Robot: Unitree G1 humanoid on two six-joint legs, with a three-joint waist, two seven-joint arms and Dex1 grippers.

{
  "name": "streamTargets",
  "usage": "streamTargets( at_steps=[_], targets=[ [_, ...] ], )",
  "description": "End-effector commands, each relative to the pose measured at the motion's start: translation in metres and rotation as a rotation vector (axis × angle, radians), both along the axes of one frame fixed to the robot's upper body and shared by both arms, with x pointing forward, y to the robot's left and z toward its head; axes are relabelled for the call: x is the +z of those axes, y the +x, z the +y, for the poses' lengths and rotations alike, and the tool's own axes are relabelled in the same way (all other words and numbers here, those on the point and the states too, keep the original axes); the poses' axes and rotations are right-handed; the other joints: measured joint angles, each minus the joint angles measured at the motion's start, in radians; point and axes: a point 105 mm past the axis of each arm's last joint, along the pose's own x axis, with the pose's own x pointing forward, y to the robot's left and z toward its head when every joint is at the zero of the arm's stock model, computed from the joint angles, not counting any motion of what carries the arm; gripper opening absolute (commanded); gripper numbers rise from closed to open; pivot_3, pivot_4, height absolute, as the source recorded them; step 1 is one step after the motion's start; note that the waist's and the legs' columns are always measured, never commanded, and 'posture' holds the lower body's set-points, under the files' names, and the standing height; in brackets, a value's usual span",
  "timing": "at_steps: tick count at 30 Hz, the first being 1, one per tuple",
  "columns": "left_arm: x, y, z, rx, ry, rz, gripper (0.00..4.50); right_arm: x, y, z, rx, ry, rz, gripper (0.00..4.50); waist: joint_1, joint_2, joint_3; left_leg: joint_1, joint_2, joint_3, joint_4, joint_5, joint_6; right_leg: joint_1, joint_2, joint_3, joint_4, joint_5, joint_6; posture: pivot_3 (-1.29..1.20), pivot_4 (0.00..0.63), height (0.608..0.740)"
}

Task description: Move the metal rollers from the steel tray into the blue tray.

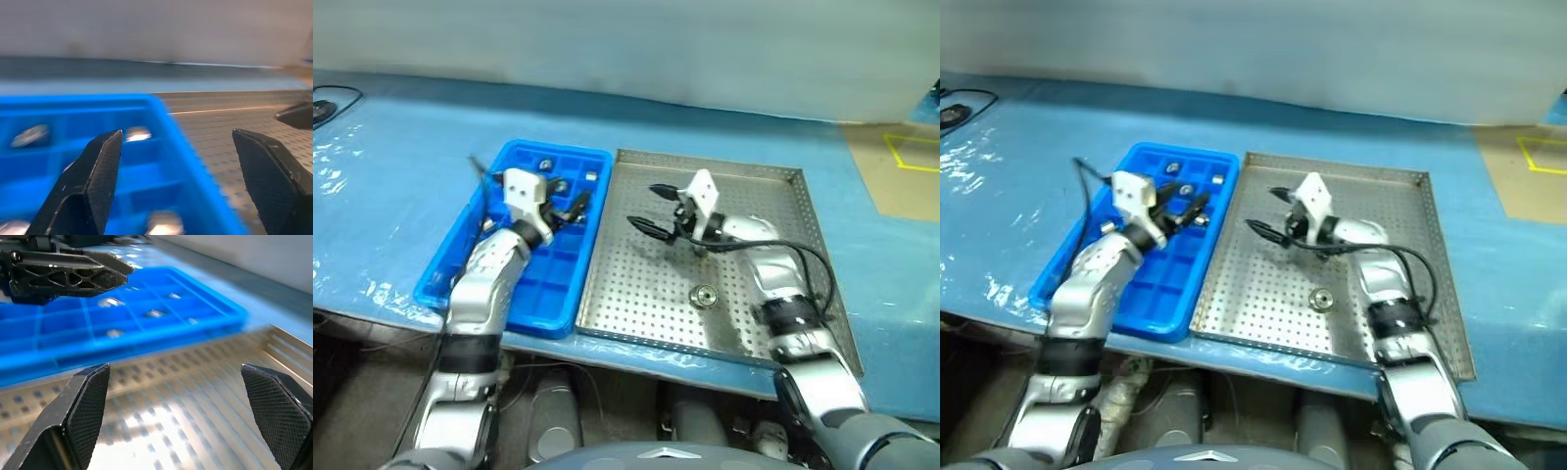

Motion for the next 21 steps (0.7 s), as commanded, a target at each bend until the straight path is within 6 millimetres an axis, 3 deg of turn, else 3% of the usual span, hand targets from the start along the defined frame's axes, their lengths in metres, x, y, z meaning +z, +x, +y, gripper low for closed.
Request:
streamTargets(
  at_steps=[1,11,21],
  targets=[
    [0.008,0.005,-0.027,-0.155,0.046,-0.077,3.78,0.017,-0.010,-0.014,-0.076,0.022,-0.056,4.50,-0.025,0.000,0.000,0.001,0.000,0.000,0.000,0.000,0.000,0.000,0.000,0.000,0.000,0.000,0.000,-0.46,0.150,0.740],
    [-0.009,0.023,-0.086,-0.335,0.150,-0.046,3.78,0.014,-0.032,-0.048,-0.264,-0.021,-0.061,4.50,-0.126,0.000,0.000,0.015,0.000,0.010,0.001,-0.006,0.009,0.009,0.000,0.003,-0.002,0.000,-0.001,-0.69,0.150,0.740],
    [-0.029,0.023,-0.112,-0.434,0.243,0.009,3.78,0.003,-0.050,-0.066,-0.377,-0.068,-0.043,4.50,-0.224,0.000,0.000,0.013,-0.003,0.016,0.009,-0.013,0.020,0.011,-0.003,0.007,-0.005,0.000,0.001,-0.80,0.150,0.740]
  ],
)
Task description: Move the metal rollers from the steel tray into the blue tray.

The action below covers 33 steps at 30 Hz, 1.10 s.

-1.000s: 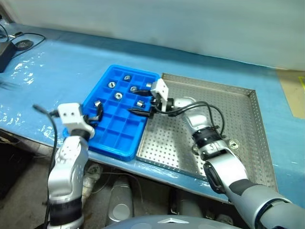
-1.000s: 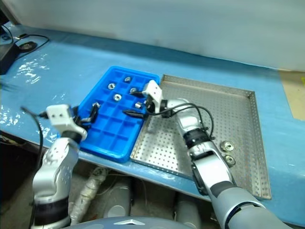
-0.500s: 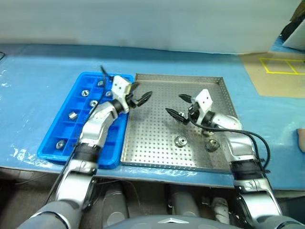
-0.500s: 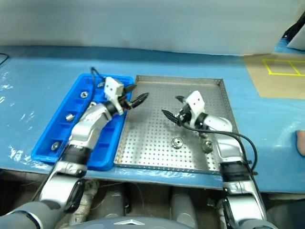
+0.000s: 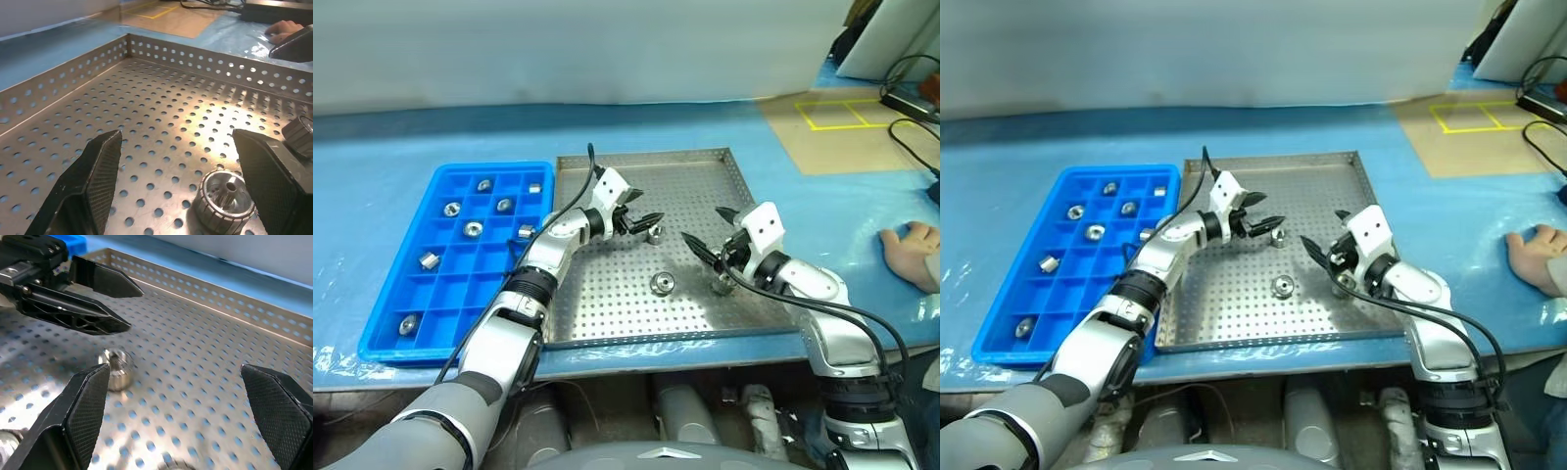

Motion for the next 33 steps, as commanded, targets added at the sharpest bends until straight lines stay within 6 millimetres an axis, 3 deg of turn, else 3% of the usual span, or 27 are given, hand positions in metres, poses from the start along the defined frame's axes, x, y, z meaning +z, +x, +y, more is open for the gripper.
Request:
streamTargets(
  at_steps=[1,7,11,15,18,25,31,33],
  targets=[
    [0.007,0.002,-0.012,-0.023,0.021,-0.035,3.78,0.016,-0.005,-0.003,-0.025,-0.008,-0.063,4.50,-0.022,0.000,0.000,0.000,-0.001,0.000,0.001,0.000,0.001,0.001,0.000,0.000,0.000,0.000,0.000,-0.82,0.150,0.740],
    [-0.023,0.005,-0.005,0.010,0.162,0.011,3.78,0.010,-0.012,-0.010,-0.063,-0.035,-0.050,4.50,-0.097,0.000,0.000,-0.001,-0.004,0.000,0.002,-0.002,0.004,0.001,-0.004,0.001,-0.002,-0.005,0.009,-0.84,0.150,0.740],
    [-0.033,0.007,0.008,0.049,0.190,0.042,2.90,0.009,-0.011,-0.008,-0.062,-0.038,-0.047,4.50,-0.139,0.000,0.000,-0.002,-0.005,-0.001,0.002,-0.003,0.005,0.001,-0.004,0.000,-0.002,-0.006,0.011,-0.82,0.150,0.740],
    [-0.030,0.009,0.012,0.069,0.171,0.037,1.57,0.005,-0.006,-0.002,-0.028,-0.053,-0.036,4.50,-0.155,0.000,0.000,-0.002,-0.007,-0.002,0.002,-0.004,0.005,0.002,-0.007,-0.001,-0.002,-0.006,0.012,-0.81,0.150,0.740],
    [-0.027,0.009,0.016,0.086,0.142,0.035,1.59,0.008,-0.001,0.006,0.004,-0.042,-0.041,4.50,-0.163,-0.001,0.000,-0.003,-0.010,-0.004,0.003,-0.004,0.006,0.003,-0.010,-0.003,-0.002,-0.006,0.012,-0.74,0.150,0.740],
    [-0.002,0.004,0.026,0.122,0.006,-0.024,1.59,0.011,0.015,0.025,0.107,-0.025,-0.043,4.50,-0.163,-0.001,0.000,-0.010,-0.016,-0.009,0.004,-0.006,0.010,0.003,-0.018,-0.011,-0.003,-0.004,0.008,-0.59,0.150,0.740],
    [0.043,0.008,0.063,0.301,-0.153,-0.139,1.59,0.013,0.032,0.057,0.253,-0.015,-0.040,4.50,-0.119,-0.001,0.001,-0.016,-0.016,-0.017,0.006,-0.005,0.014,0.003,-0.019,-0.019,-0.002,-0.004,0.007,-0.38,0.150,0.740],
    [0.058,0.006,0.085,0.407,-0.204,-0.194,1.59,0.014,0.039,0.070,0.318,-0.017,-0.040,4.50,-0.101,-0.001,0.001,-0.015,-0.015,-0.017,0.006,-0.004,0.014,0.003,-0.019,-0.020,-0.001,-0.004,0.007,-0.33,0.150,0.740]
  ],
)
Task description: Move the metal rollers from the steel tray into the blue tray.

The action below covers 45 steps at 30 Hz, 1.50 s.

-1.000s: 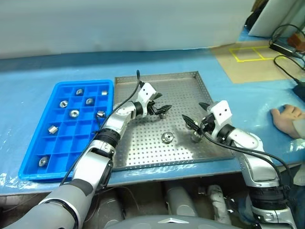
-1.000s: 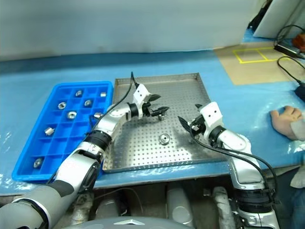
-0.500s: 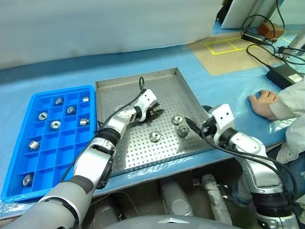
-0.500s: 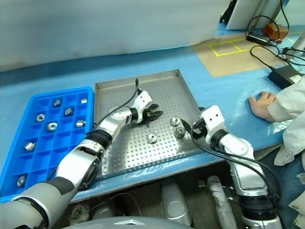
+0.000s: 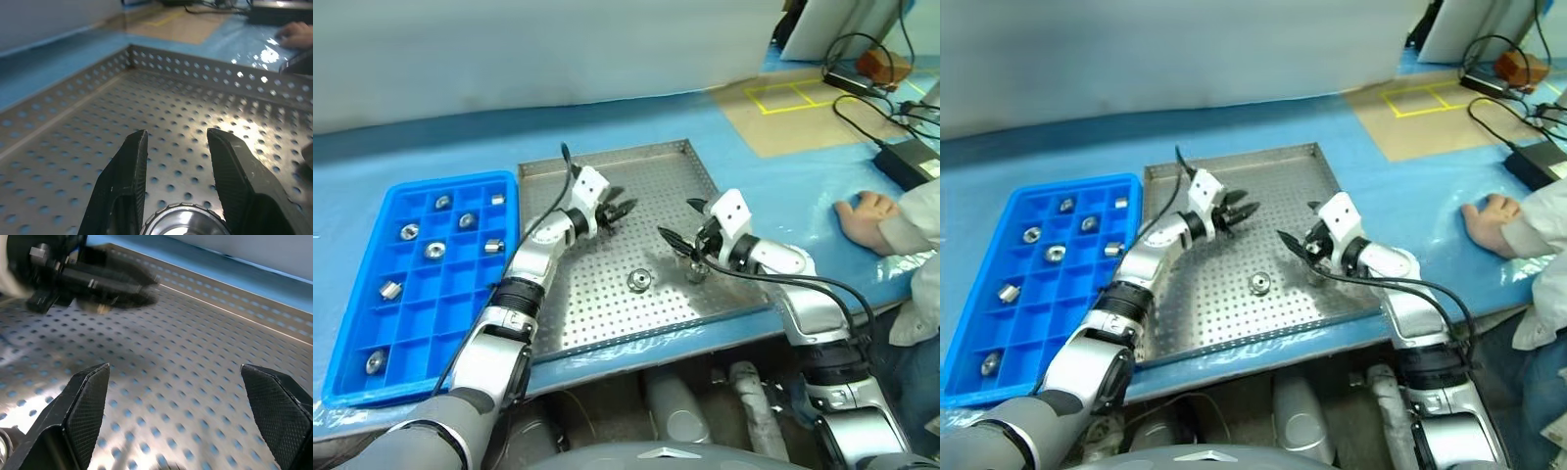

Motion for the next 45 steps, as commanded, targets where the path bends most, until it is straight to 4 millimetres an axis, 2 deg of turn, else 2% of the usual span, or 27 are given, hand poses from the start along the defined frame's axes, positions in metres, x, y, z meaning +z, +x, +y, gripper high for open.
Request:
streamTargets(
  at_steps=[1,4,5,9,13,16,21,26,33,35,36,38,42,45],
  targets=[
    [0.035,-0.004,0.041,0.190,-0.114,-0.114,1.59,0.011,0.008,0.023,0.120,0.002,-0.043,4.50,0.024,0.000,0.000,0.000,0.000,0.000,0.000,0.000,0.000,0.000,0.000,0.000,0.001,0.000,0.000,-0.26,0.150,0.740],
    [0.045,-0.014,0.074,0.360,-0.159,-0.159,1.59,0.009,0.014,0.042,0.205,-0.002,-0.036,4.50,0.076,0.000,0.000,0.000,0.003,0.000,0.000,0.001,0.000,0.000,0.000,-0.001,0.002,0.000,-0.001,-0.17,0.150,0.740],
    [0.045,-0.017,0.079,0.389,-0.160,-0.165,1.59,0.009,0.015,0.045,0.222,-0.002,-0.034,4.50,0.101,0.000,0.000,0.000,0.004,0.000,0.000,0.001,0.000,0.000,0.000,-0.002,0.002,0.000,-0.001,-0.15,0.150,0.740],
    [0.037,-0.037,0.110,0.571,-0.122,-0.174,1.59,0.000,0.015,0.072,0.338,-0.029,-0.021,4.50,0.205,0.001,0.000,0.000,0.006,-0.001,-0.001,0.002,-0.001,0.000,0.001,-0.004,0.003,-0.002,-0.004,-0.01,0.150,0.740],
    [0.028,-0.055,0.120,0.640,-0.110,-0.143,1.59,-0.002,0.013,0.093,0.422,-0.021,-0.015,4.50,0.310,0.002,0.001,-0.001,0.005,0.000,-0.002,0.002,-0.003,-0.001,0.001,-0.004,0.003,-0.003,-0.005,0.07,0.150,0.740],
    [0.021,-0.065,0.123,0.666,-0.096,-0.117,1.59,-0.004,0.012,0.103,0.465,-0.031,-0.014,4.50,0.353,0.001,0.001,-0.001,0.004,0.001,-0.002,0.000,-0.007,0.000,0.000,-0.004,0.003,-0.003,-0.006,0.12,0.150,0.740],
    [0.004,-0.083,0.128,0.709,-0.082,-0.057,1.59,-0.002,0.011,0.119,0.531,-0.029,-0.019,4.50,0.379,0.001,0.001,0.002,0.005,0.000,-0.004,0.003,-0.011,0.000,0.000,-0.004,0.005,-0.003,-0.005,0.17,0.150,0.740],
    [-0.004,-0.088,0.132,0.750,-0.105,-0.012,1.59,-0.002,0.013,0.120,0.543,-0.033,-0.024,4.50,0.384,0.001,0.001,0.002,0.009,-0.003,-0.013,0.008,-0.020,-0.001,0.002,-0.003,0.005,-0.003,-0.005,0.19,0.150,0.740],
    [-0.021,-0.092,0.139,0.857,-0.125,0.063,1.59,-0.004,0.013,0.118,0.542,-0.038,-0.026,4.50,0.384,0.002,0.000,0.002,0.009,-0.003,-0.015,0.009,-0.021,-0.001,0.003,-0.003,0.004,-0.003,-0.005,0.17,0.150,0.740],
    [-0.026,-0.092,0.143,0.894,-0.136,0.090,2.31,-0.003,0.014,0.116,0.533,-0.034,-0.027,4.50,0.383,0.002,0.000,0.002,0.009,-0.003,-0.015,0.009,-0.021,-0.002,0.003,-0.003,0.004,-0.003,-0.005,0.16,0.150,0.740],
    [-0.029,-0.092,0.144,0.909,-0.148,0.106,2.49,-0.003,0.015,0.114,0.528,-0.033,-0.028,4.50,0.383,0.002,0.000,0.002,0.009,-0.003,-0.015,0.009,-0.021,-0.002,0.003,-0.003,0.004,-0.003,-0.005,0.15,0.150,0.740],
    [-0.032,-0.090,0.145,0.918,-0.159,0.123,3.15,-0.003,0.015,0.112,0.516,-0.031,-0.030,4.50,0.383,0.002,0.000,0.002,0.009,-0.003,-0.015,0.009,-0.021,-0.001,0.003,-0.003,0.004,-0.003,-0.005,0.13,0.150,0.740],
    [-0.023,-0.080,0.142,0.879,-0.177,0.097,4.47,-0.001,0.017,0.105,0.486,-0.019,-0.036,4.50,0.381,0.002,0.000,0.003,0.009,-0.003,-0.015,0.009,-0.021,-0.001,0.003,-0.003,0.004,-0.003,-0.005,0.07,0.150,0.740],
    [-0.008,-0.064,0.128,0.763,-0.189,0.049,4.47,0.002,0.020,0.096,0.439,-0.013,-0.048,4.50,0.379,0.002,0.000,0.002,0.008,-0.003,-0.014,0.009,-0.021,-0.002,0.003,-0.003,0.004,-0.003,-0.005,-0.01,0.150,0.740]
  ],
)
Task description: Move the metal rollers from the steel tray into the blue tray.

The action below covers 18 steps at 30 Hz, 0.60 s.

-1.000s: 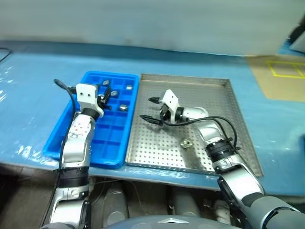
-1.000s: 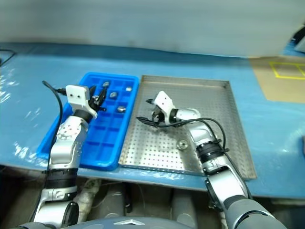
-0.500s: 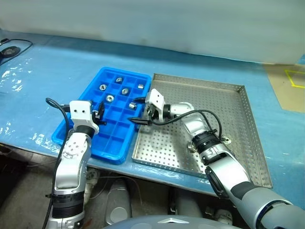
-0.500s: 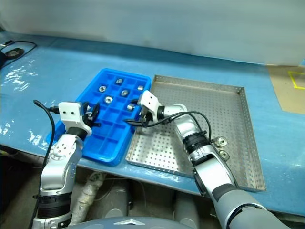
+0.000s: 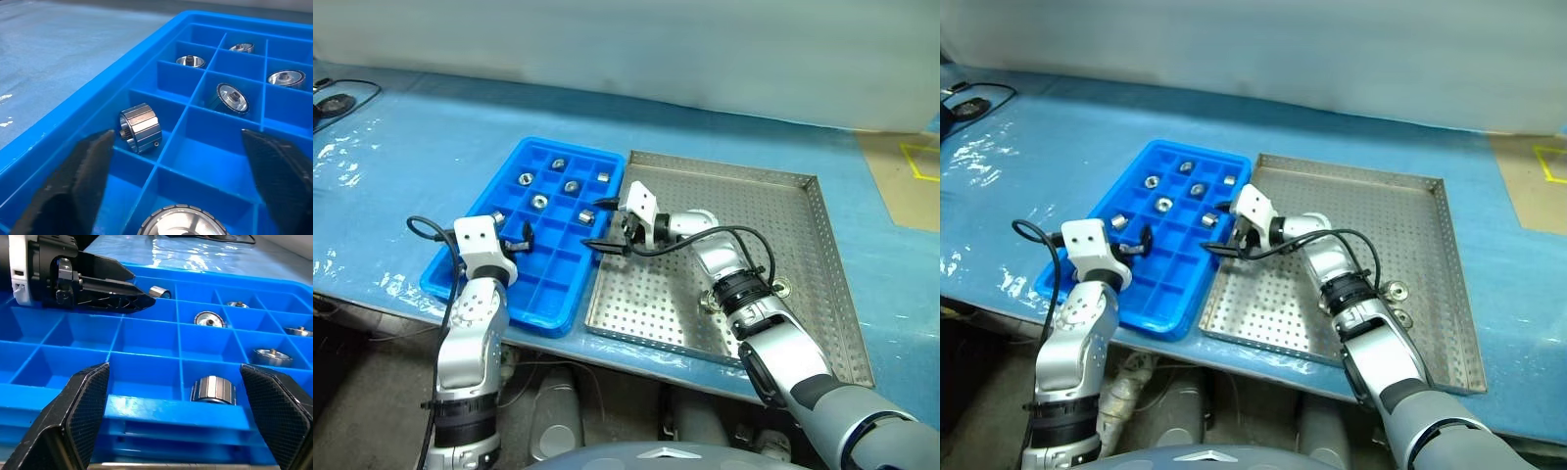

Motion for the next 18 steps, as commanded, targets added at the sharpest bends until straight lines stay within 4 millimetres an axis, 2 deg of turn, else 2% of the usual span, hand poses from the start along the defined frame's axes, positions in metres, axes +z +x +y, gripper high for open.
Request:
streamTargets(
  at_steps=[1,6,10,14,17,18],
  targets=[
    [0.030,0.016,-0.016,-0.129,0.013,-0.125,4.47,0.011,0.004,-0.013,-0.060,0.025,-0.041,4.50,-0.005,0.000,0.000,0.000,0.000,0.000,0.000,0.000,0.000,0.000,0.000,0.000,0.000,0.000,0.000,-0.05,0.150,0.740],
    [0.032,0.043,-0.043,-0.293,0.017,-0.122,4.47,0.011,0.004,-0.045,-0.183,0.021,-0.058,4.50,-0.015,0.000,0.000,0.000,-0.002,0.001,0.002,0.000,0.001,0.000,0.000,0.003,0.000,0.000,0.000,-0.18,0.150,0.740],
    [0.034,0.060,-0.065,-0.384,0.017,-0.128,4.47,0.008,-0.003,-0.068,-0.282,0.023,-0.054,4.50,-0.042,0.000,0.000,0.000,-0.003,0.002,0.003,0.000,0.002,0.000,0.000,0.004,0.000,0.000,0.001,-0.29,0.150,0.740],
    [0.042,0.066,-0.081,-0.458,-0.023,-0.165,4.47,0.015,-0.008,-0.072,-0.323,0.070,-0.042,4.50,-0.081,0.000,0.000,0.001,-0.003,0.002,0.004,0.000,0.002,0.000,0.000,0.005,0.001,0.001,0.001,-0.32,0.150,0.740],
    [0.049,0.064,-0.095,-0.547,-0.194,-0.183,4.47,0.026,-0.009,-0.069,-0.326,0.134,-0.022,4.50,-0.107,0.000,0.000,0.003,-0.003,0.003,0.004,0.000,0.002,0.000,0.000,0.009,0.001,0.001,0.002,-0.33,0.150,0.740],
    [0.052,0.060,-0.106,-0.631,-0.394,-0.152,4.47,0.033,-0.009,-0.066,-0.317,0.194,0.021,4.50,-0.111,0.000,0.000,0.003,-0.003,0.004,0.003,0.000,0.002,0.000,0.000,0.009,0.001,0.001,0.002,-0.34,0.150,0.740]
  ],
)
